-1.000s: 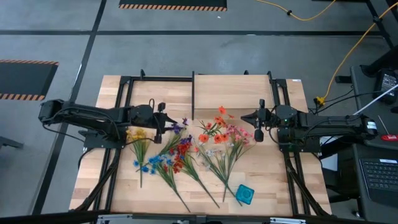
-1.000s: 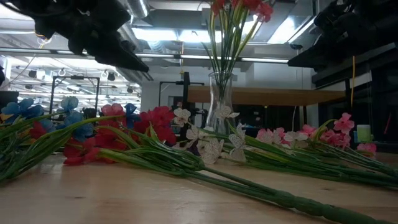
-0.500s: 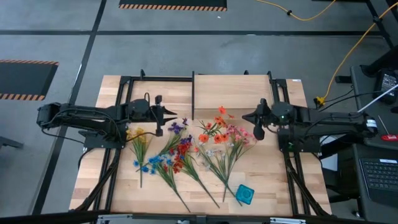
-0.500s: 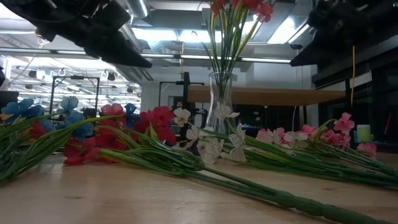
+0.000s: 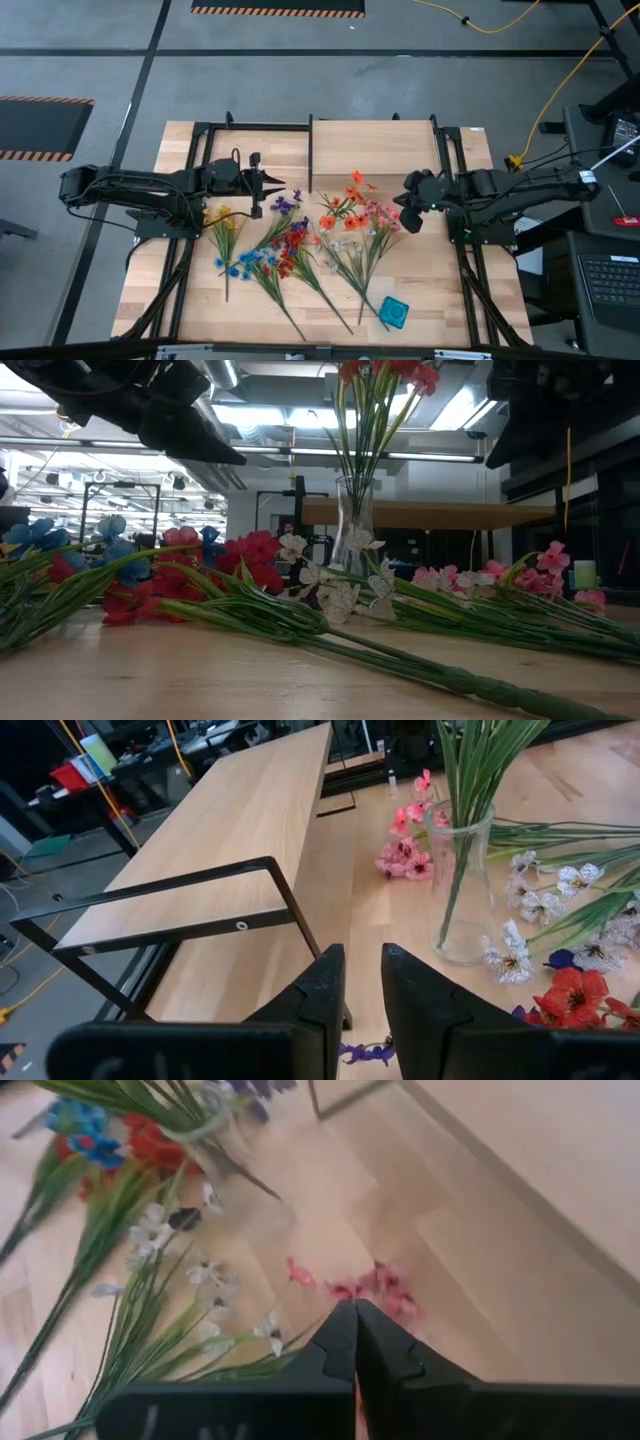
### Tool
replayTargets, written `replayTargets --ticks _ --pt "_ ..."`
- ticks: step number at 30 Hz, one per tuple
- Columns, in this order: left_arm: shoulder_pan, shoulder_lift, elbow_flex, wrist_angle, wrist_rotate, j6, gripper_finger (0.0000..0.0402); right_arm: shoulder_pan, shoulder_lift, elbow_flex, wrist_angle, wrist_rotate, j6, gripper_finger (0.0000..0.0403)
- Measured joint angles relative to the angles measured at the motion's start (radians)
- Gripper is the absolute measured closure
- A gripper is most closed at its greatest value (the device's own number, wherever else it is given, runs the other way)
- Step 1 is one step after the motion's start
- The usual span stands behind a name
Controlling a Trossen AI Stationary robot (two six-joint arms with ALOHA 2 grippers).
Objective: Pick and place flowers into a vace then onto a shelf
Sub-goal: Put the pink flowers into the transparent vase
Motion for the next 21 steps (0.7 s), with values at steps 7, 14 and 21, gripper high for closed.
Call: replayTargets --ticks 7,14,21 --pt "0.000 0.000 0.000 0.000 -0.025 0.001 0.0339 0.155 0.170 0.147 -0.090 0.015 0.193 0.0401" --pt "0.000 0.000 0.000 0.000 -0.040 0.012 0.0369 0.267 0.350 0.295 -0.221 0.030 0.386 0.0402" --pt "0.000 0.000 0.000 -0.001 0.035 0.001 0.0398 0.313 0.441 0.328 -0.231 0.017 0.568 0.0399"
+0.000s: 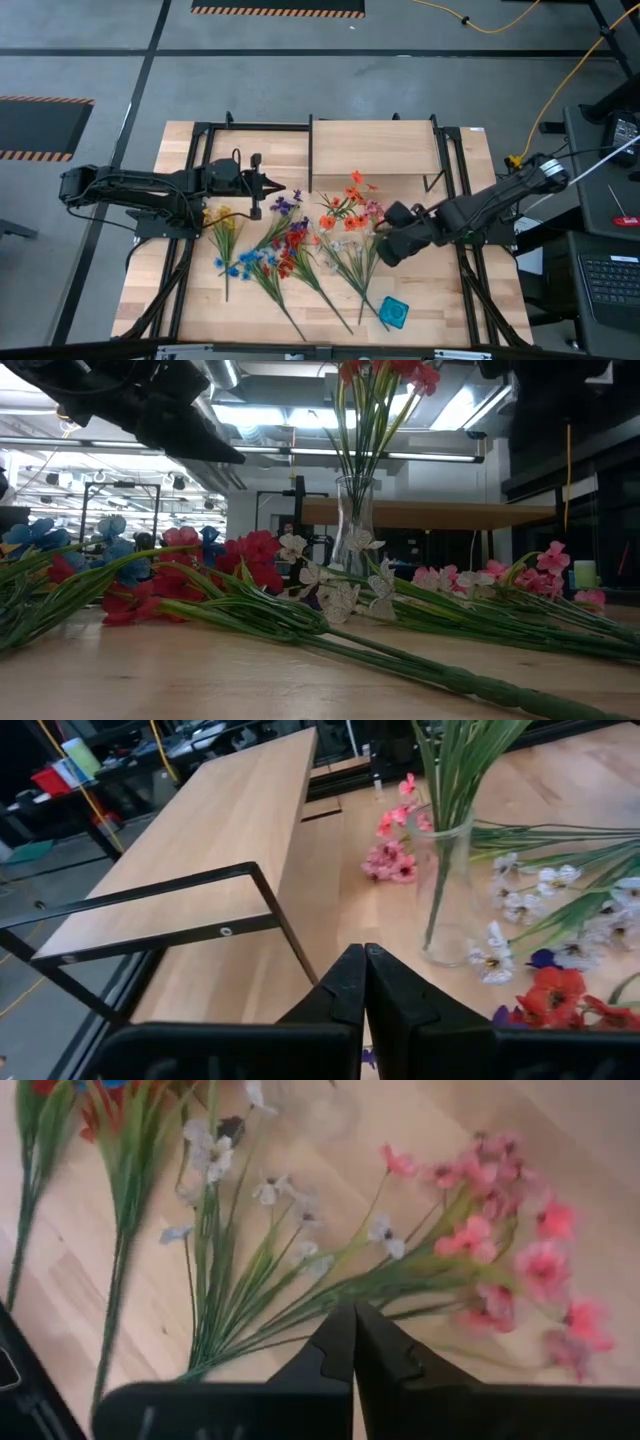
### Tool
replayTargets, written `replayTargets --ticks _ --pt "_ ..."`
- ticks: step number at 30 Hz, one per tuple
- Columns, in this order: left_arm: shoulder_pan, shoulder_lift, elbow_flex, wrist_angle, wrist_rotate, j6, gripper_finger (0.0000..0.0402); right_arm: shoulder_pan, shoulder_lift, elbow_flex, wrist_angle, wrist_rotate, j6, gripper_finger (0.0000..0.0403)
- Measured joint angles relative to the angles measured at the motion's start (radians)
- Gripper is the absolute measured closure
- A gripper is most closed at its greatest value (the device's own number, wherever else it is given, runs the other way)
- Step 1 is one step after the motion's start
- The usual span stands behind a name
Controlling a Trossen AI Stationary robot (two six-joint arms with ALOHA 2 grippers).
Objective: Pick and place flowers into a vace then onto a shelf
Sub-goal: Put the pink flowers into the transparent vase
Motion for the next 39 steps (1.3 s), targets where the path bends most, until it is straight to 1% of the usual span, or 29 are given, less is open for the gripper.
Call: replayTargets --ticks 3,8,10,18,30,32,34,39 --pt "0.000 0.000 0.000 0.000 0.000 0.000 0.0396 0.035 0.017 -0.001 -0.002 -0.019 0.085 0.0401" --pt "0.000 0.000 0.000 0.000 0.000 -0.004 0.0398 0.107 0.038 -0.001 -0.003 -0.015 0.196 0.0399" --pt "0.000 0.000 0.000 0.000 0.000 -0.019 0.0400 0.122 0.049 -0.001 -0.004 0.003 0.228 0.0399" --pt "0.000 0.000 0.000 0.000 0.000 -0.053 0.0395 0.128 0.089 -0.001 -0.003 0.012 0.228 0.0398" --pt "0.000 0.000 0.001 -0.001 0.000 -0.054 0.0399 0.127 0.090 -0.002 -0.001 0.012 0.230 0.0397" --pt "0.000 0.000 0.001 -0.001 0.000 -0.054 0.0397 0.127 0.090 -0.002 0.008 0.013 0.231 0.0389" --pt "0.000 0.000 0.001 -0.001 0.000 -0.054 0.0395 0.127 0.090 -0.002 0.027 0.013 0.241 0.0373" --pt "0.000 0.000 0.001 -0.002 0.000 -0.054 0.0394 0.129 0.095 -0.002 0.037 0.009 0.355 0.0309"
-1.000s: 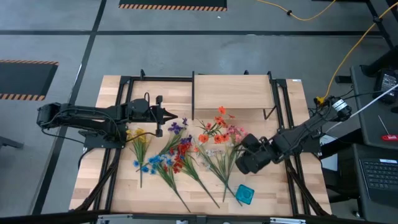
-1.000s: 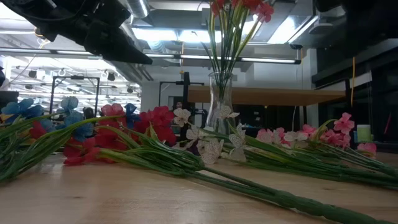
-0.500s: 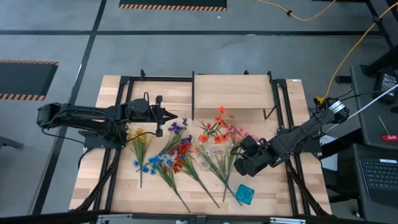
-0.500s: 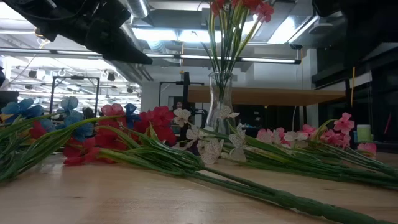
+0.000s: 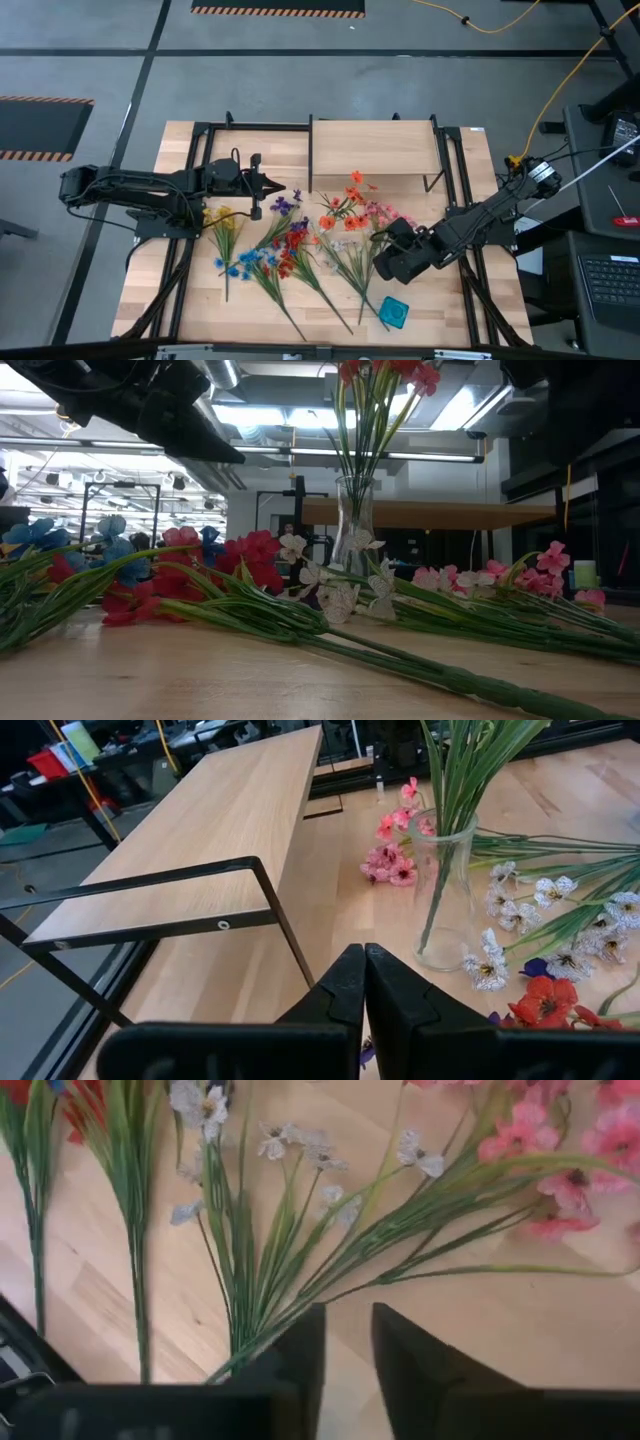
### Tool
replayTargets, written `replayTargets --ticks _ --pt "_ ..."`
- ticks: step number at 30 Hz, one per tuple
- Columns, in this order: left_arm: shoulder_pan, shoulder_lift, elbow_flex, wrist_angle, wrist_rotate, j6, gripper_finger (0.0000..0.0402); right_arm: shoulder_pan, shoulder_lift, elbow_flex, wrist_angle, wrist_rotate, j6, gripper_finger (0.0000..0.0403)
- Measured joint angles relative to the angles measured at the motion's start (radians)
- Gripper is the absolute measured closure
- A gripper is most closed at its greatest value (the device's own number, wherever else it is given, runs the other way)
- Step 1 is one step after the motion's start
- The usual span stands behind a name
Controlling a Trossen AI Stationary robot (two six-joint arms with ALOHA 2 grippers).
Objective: Pick and place flowers into a vace then onto a shelf
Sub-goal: Put the pink flowers into the transparent vase
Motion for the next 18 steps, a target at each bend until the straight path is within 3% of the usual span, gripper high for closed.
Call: replayTargets --ticks 10,18 --pt "0.000 0.000 0.000 -0.006 0.000 -0.001 0.0399 0.003 0.086 0.000 -0.001 -0.008 0.061 0.0190" --pt "0.000 0.000 0.000 -0.006 0.000 -0.003 0.0399 0.002 0.190 -0.001 0.024 -0.046 0.110 0.0167"
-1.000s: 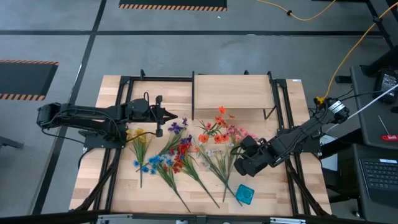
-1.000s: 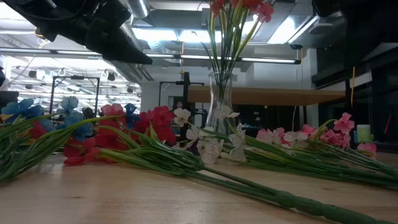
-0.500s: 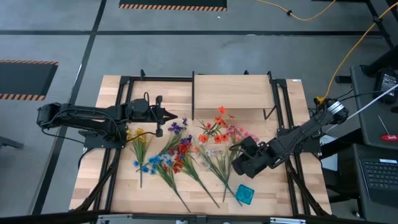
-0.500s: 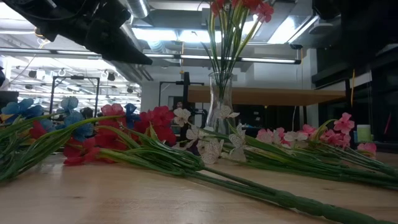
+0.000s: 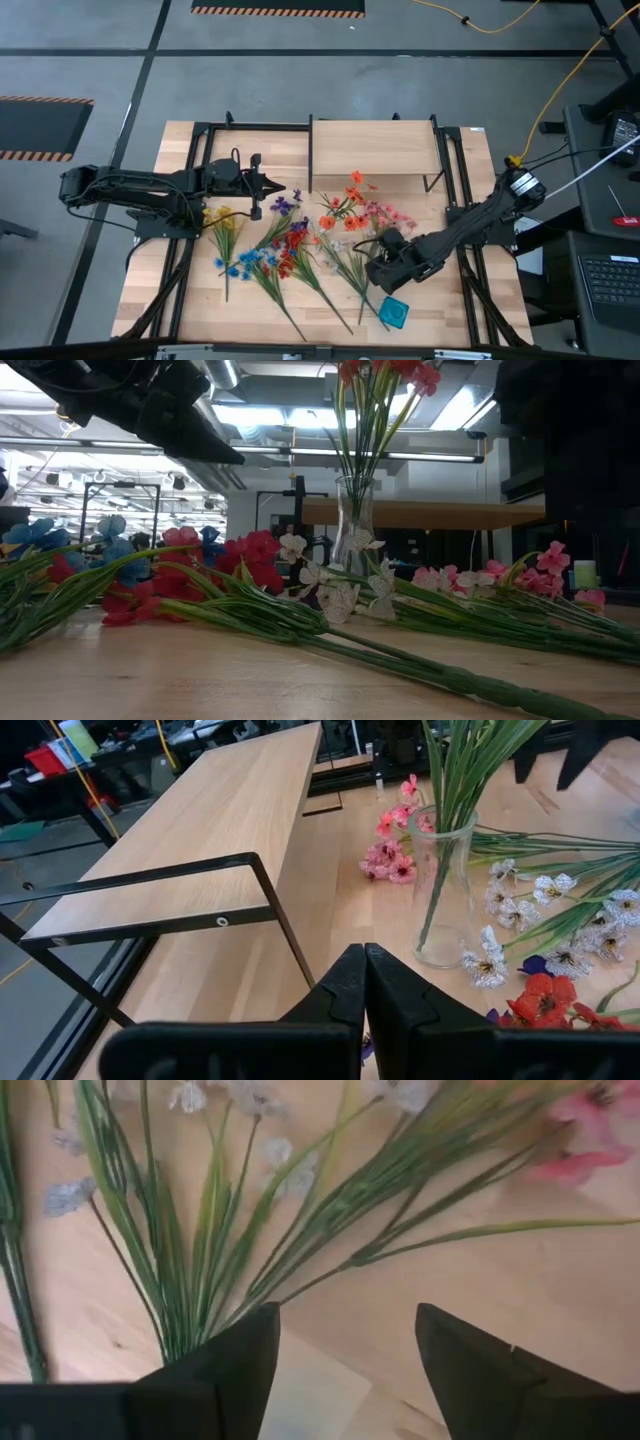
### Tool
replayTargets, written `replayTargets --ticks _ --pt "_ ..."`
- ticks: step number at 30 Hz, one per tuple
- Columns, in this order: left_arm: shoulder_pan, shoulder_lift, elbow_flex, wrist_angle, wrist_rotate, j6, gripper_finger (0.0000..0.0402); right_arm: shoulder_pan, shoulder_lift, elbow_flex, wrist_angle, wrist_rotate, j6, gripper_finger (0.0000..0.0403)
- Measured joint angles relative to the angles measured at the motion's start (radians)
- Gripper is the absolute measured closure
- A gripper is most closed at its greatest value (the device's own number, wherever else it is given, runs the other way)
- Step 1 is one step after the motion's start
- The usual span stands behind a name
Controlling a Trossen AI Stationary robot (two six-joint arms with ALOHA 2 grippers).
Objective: Pick and place flowers into a vace then onto a shelf
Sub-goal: Put the pink flowers into the transparent vase
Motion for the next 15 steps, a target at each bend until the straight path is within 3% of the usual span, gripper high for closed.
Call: replayTargets --ticks 15 --pt "0.000 0.000 0.000 -0.001 0.000 0.001 0.0397 -0.013 0.082 0.000 0.109 -0.004 0.101 0.0166"
